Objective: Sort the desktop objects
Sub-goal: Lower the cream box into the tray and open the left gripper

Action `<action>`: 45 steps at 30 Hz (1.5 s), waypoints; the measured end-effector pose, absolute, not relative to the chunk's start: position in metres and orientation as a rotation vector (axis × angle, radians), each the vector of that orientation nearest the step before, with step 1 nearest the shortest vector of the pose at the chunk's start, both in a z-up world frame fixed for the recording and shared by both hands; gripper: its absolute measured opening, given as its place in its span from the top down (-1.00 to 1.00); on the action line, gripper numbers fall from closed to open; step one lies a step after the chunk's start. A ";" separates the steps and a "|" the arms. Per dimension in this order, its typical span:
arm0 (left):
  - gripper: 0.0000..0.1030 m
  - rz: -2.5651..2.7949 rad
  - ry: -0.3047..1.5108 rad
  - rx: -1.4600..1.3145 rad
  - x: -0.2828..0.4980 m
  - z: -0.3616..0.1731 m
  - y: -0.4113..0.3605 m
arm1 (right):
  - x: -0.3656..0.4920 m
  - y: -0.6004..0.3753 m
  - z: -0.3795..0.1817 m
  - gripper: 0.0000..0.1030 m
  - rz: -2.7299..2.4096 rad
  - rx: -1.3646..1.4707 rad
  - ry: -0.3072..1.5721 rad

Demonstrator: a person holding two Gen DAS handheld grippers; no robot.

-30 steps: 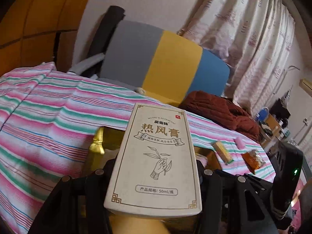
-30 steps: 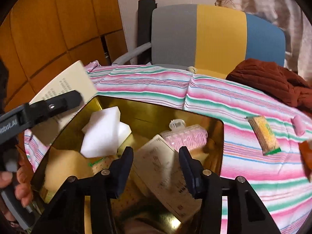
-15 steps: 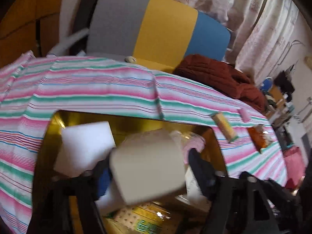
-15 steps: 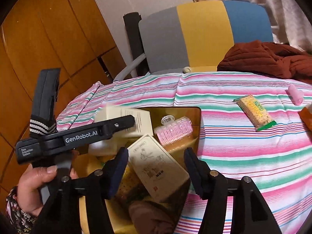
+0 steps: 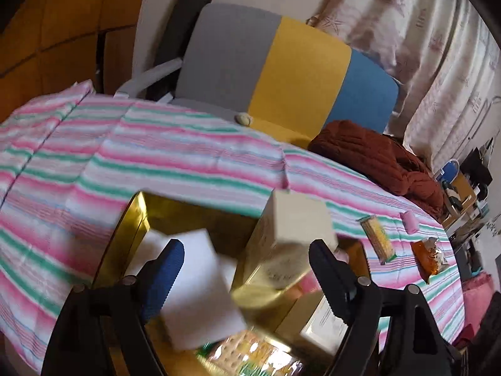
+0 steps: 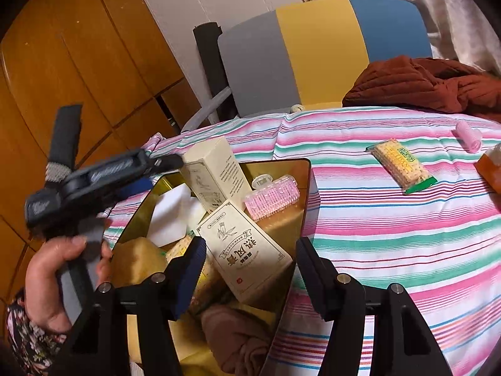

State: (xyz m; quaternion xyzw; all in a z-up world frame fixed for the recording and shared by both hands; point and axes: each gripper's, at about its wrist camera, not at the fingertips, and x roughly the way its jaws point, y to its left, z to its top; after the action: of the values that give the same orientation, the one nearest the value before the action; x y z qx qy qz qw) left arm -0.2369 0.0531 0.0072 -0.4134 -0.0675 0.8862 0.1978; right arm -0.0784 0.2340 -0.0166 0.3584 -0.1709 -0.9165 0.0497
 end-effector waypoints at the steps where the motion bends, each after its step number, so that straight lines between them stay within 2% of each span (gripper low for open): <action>1: -0.62 2.496 -0.163 -1.152 -0.240 0.009 0.058 | -0.077 0.235 -0.016 -0.18 -2.792 1.091 -0.521; 8: -0.67 2.559 0.004 -1.169 -0.254 0.011 0.075 | -0.066 0.242 -0.012 -0.18 -2.806 1.077 -0.511; 13: -0.67 2.547 0.100 -1.159 -0.222 0.012 0.060 | -0.064 0.248 -0.013 -0.18 -2.795 1.067 -0.546; 17: -0.61 2.519 0.256 -1.264 -0.203 -0.011 0.056 | -0.062 0.242 -0.015 -0.18 -2.768 1.057 -0.555; 22: -0.54 2.488 0.093 -1.290 -0.196 -0.022 0.047 | -0.055 0.241 -0.013 -0.18 -2.767 1.048 -0.552; 29: -0.57 2.438 0.164 -1.338 -0.208 -0.035 0.080 | -0.035 0.265 -0.012 -0.18 -2.814 1.042 -0.608; 34: -0.53 2.420 -0.020 -1.340 -0.204 -0.027 0.065 | -0.015 0.292 -0.017 -0.18 -2.853 1.043 -0.663; 39: -0.54 2.516 -0.175 -1.189 -0.182 0.002 0.045 | 0.001 0.318 -0.023 -0.18 -2.886 1.046 -0.736; 45: -0.56 2.560 -0.258 -1.033 -0.148 0.023 0.043 | 0.018 0.343 -0.040 -0.18 -2.906 1.081 -0.806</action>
State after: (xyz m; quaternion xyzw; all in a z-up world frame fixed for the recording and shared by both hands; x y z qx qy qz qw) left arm -0.1482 0.0426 0.0226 -0.3662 -0.0913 0.9076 0.1837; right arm 0.0181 0.3433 -0.0402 0.3372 -0.2514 -0.9067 -0.0310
